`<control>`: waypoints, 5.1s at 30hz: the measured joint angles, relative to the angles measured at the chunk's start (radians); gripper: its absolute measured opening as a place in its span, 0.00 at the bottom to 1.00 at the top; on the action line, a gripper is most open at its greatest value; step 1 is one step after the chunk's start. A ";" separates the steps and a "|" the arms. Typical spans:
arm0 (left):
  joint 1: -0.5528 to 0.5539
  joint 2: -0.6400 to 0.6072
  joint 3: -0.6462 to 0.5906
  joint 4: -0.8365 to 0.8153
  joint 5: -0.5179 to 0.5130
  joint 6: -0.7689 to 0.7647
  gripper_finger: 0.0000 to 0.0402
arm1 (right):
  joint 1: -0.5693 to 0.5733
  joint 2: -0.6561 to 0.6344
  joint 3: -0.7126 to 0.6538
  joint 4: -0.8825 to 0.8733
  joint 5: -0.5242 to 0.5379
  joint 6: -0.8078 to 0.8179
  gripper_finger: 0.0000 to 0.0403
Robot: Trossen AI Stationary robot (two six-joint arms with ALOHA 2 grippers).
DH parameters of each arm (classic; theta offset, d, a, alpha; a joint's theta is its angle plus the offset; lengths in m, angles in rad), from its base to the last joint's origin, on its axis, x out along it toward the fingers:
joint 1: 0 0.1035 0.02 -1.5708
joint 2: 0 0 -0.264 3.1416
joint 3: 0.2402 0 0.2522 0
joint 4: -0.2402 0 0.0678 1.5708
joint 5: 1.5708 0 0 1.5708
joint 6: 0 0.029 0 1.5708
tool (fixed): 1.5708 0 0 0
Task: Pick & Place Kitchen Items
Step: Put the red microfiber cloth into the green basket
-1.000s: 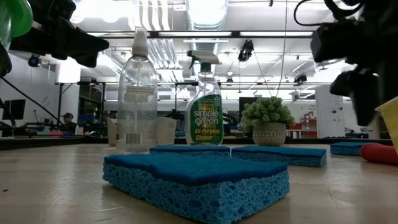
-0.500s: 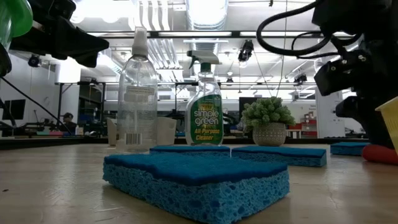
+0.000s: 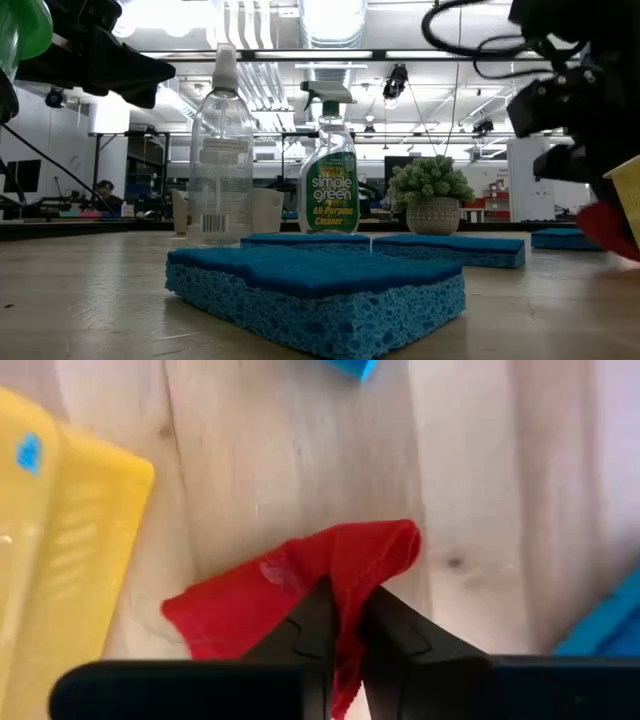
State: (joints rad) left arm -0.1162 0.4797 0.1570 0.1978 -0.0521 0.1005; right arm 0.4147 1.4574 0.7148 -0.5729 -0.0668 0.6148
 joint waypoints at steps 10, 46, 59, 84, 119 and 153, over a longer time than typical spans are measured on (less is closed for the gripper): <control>-0.001 0.000 0.001 0.000 0.000 -0.031 0.05 | 0.003 -0.163 0.007 -0.006 0.182 -0.054 0.05; -0.285 0.224 0.002 0.540 0.177 -0.164 0.27 | -0.046 0.359 0.597 0.793 0.484 -0.854 0.04; -0.476 0.484 0.080 0.587 -0.219 -0.070 0.74 | -0.030 0.506 0.808 0.639 0.571 -0.831 0.04; -0.474 0.736 0.363 0.263 -0.462 -0.230 0.52 | -0.032 0.483 0.806 0.671 0.624 -0.827 0.04; -0.918 0.530 0.388 -0.106 -0.431 -0.204 0.00 | 0.081 0.253 0.253 1.567 0.299 -1.057 0.04; -0.934 0.624 0.437 -0.150 -0.399 -0.173 0.63 | 0.133 0.075 0.150 1.383 0.475 -0.980 0.05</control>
State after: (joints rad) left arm -1.0504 1.1042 0.5936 0.0480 -0.4506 -0.0720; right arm 0.5480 1.5326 0.8650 0.8104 0.4080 -0.3653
